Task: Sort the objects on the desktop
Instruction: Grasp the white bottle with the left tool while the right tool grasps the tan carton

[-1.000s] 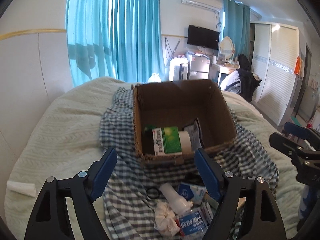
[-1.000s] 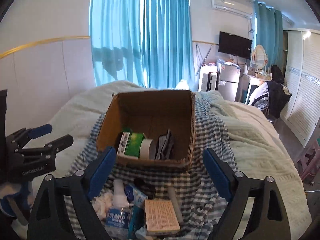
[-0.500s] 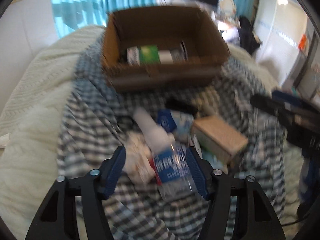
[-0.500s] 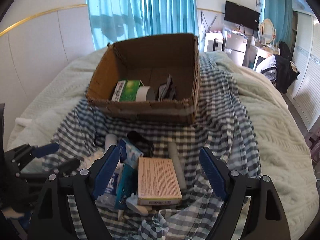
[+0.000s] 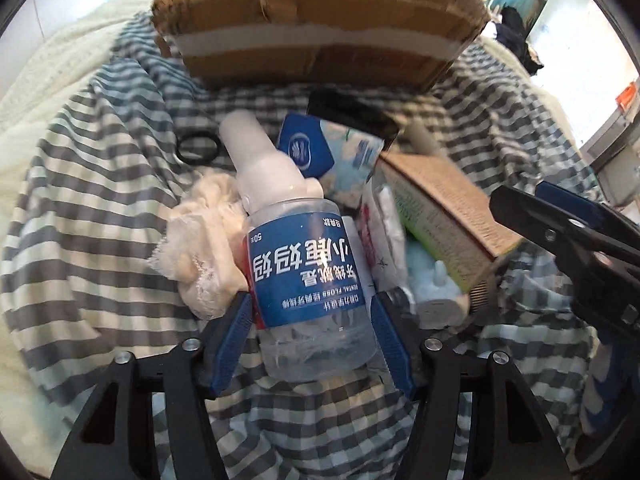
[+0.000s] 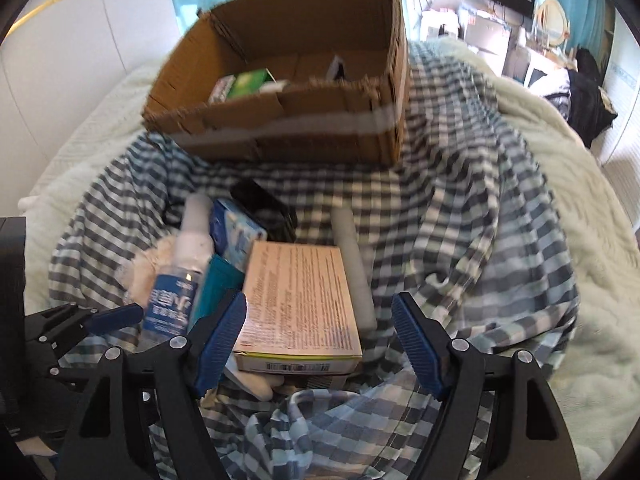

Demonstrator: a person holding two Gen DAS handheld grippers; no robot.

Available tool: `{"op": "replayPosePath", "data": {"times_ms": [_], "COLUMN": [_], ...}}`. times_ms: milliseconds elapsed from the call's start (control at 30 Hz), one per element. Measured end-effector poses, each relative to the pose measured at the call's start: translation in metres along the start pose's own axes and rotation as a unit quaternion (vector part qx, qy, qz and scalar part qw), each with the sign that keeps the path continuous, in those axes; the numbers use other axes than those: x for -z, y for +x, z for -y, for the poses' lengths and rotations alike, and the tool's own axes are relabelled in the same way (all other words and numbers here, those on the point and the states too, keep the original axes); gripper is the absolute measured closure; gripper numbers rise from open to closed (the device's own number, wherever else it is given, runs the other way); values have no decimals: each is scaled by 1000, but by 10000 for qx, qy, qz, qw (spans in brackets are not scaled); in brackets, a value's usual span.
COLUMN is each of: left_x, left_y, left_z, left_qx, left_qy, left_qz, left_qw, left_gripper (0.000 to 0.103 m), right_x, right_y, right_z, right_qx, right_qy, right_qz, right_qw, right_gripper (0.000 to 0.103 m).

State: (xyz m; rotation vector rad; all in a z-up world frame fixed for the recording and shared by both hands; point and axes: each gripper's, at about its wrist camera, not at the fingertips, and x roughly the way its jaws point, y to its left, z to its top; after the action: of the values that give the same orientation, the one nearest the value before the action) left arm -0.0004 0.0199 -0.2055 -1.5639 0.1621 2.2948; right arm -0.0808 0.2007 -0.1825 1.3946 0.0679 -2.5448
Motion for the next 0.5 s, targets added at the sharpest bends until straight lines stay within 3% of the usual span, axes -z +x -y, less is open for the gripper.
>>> {"op": "replayPosePath", "data": {"times_ms": [133, 500], "left_x": [-4, -6], "left_y": [9, 30], "left_z": [1, -9], "left_qx": [-60, 214], "left_qy": [-24, -277], "left_qz": [-29, -200], "left_qw": [10000, 9992], "left_gripper": [38, 33], "right_x": [1, 3], "right_y": [12, 33], "right_z": [-2, 10], "right_qx": [-86, -535], "right_qy": [-113, 195], "right_qz": [-187, -394], "right_qw": [9997, 9976], "right_gripper": [28, 23]}}
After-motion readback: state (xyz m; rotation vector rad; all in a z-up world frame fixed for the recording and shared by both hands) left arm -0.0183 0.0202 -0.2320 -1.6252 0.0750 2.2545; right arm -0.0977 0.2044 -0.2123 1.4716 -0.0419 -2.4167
